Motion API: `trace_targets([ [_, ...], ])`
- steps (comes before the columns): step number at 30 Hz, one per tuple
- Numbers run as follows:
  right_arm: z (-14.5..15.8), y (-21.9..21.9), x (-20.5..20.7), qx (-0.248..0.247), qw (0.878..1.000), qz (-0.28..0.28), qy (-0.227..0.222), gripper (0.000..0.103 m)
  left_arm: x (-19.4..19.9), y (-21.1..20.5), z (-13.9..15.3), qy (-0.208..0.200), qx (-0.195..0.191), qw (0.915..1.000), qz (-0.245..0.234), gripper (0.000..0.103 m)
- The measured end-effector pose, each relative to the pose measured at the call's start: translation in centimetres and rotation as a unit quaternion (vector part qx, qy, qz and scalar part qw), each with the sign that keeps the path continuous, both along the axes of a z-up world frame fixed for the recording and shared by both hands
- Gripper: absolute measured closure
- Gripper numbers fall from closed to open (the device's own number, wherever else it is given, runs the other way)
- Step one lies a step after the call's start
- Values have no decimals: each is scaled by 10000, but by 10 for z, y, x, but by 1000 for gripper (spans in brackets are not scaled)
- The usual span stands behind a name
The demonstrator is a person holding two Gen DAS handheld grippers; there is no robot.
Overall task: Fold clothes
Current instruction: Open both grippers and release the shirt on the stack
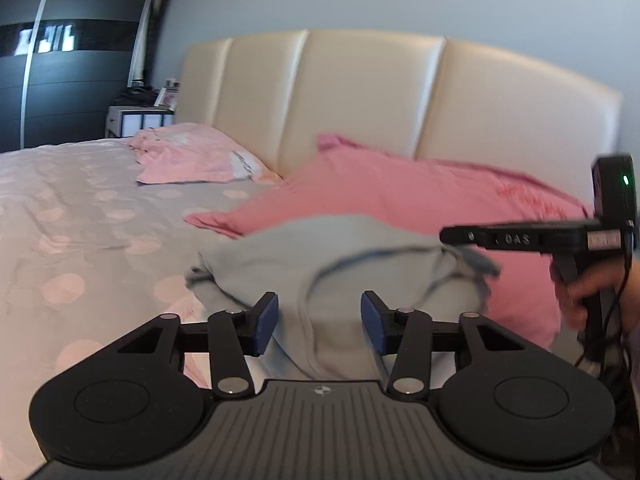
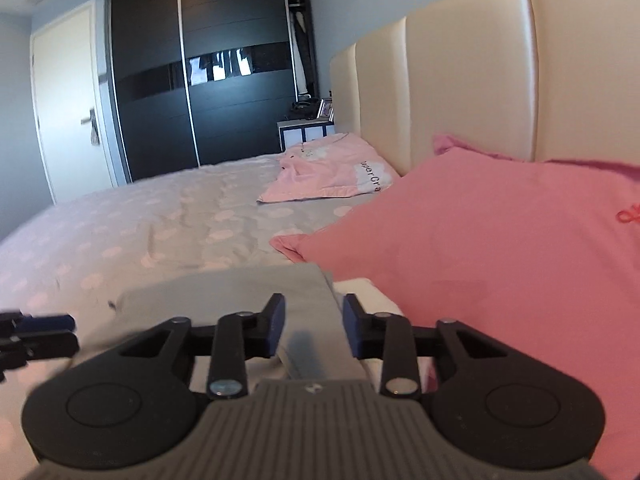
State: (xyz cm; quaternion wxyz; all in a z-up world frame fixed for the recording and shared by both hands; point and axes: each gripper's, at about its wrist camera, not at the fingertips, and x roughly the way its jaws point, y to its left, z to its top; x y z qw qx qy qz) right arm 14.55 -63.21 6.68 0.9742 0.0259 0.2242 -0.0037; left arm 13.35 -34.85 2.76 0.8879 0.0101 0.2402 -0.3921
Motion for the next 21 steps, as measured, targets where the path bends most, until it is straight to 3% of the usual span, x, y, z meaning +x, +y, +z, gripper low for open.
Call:
trace_targets([
  [4, -16, -4, -1, -150, 9997, -60, 197, 83, 3, -17, -15, 126, 442, 9989, -87, 62],
  [10, -22, -3, 3, -226, 9988, -149, 405, 82, 1, -12, -13, 166, 429, 9989, -25, 60],
  [16, 2, 12, 0, -270, 9975, -332, 569, 81, -15, 5, 10, 3, 241, 9997, -9, 56],
  [21, 36, 35, -17, -82, 9983, -249, 519, 69, -33, 23, 41, -234, 149, 9996, -31, 55],
])
